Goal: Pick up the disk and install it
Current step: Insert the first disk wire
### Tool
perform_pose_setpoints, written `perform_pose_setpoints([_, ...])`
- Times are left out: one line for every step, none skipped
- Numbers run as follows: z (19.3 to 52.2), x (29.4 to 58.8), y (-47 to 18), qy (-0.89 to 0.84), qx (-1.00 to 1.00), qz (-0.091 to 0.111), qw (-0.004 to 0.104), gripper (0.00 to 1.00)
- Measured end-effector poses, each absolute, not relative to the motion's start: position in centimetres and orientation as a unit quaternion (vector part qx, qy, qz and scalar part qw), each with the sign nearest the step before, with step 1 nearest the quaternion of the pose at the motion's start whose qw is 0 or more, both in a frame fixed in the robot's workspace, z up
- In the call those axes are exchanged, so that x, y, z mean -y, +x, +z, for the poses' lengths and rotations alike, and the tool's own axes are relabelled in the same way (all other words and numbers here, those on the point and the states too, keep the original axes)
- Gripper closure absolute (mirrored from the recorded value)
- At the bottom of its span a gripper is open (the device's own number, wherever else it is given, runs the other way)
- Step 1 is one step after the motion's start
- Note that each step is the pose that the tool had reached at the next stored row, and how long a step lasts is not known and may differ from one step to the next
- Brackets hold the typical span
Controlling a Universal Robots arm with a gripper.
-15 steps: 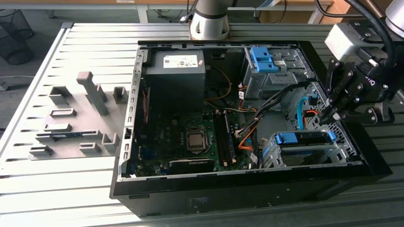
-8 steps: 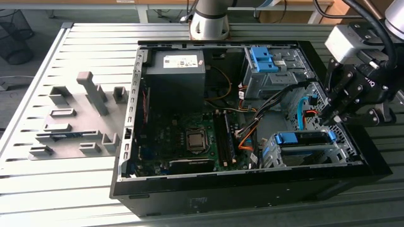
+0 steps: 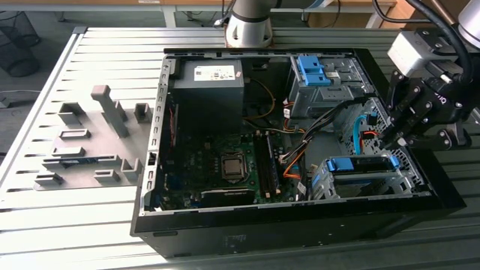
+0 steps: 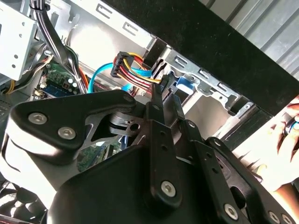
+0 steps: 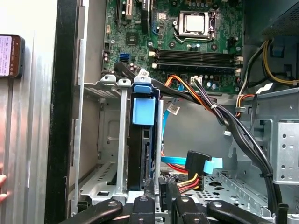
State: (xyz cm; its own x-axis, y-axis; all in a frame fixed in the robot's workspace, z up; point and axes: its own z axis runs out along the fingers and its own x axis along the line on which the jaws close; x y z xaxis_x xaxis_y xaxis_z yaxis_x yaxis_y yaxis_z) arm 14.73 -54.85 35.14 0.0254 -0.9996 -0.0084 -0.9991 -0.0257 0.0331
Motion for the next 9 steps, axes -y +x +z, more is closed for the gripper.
perform_pose_setpoints([35.11, 54.83, 14.74, 0.716, 0.698, -0.015, 0.009, 0.75])
perform_pose_setpoints([35.08, 54.81, 14.76, 0.716, 0.698, -0.015, 0.009, 0.75])
perform_pose_setpoints([35.05, 54.8, 14.77, 0.716, 0.698, -0.015, 0.009, 0.75])
perform_pose_setpoints([35.01, 54.78, 14.79, 0.716, 0.697, -0.015, 0.009, 0.75])
perform_pose_setpoints([34.98, 54.75, 14.79, 0.717, 0.697, -0.015, 0.009, 0.75])
perform_pose_setpoints([34.95, 54.72, 14.79, 0.717, 0.697, -0.015, 0.009, 0.75])
perform_pose_setpoints([34.93, 54.68, 14.8, 0.717, 0.697, -0.015, 0.009, 0.75])
perform_pose_setpoints([34.9, 54.64, 14.8, 0.717, 0.697, -0.015, 0.009, 0.75])
perform_pose_setpoints([34.87, 54.6, 14.8, 0.717, 0.697, -0.015, 0.009, 0.75])
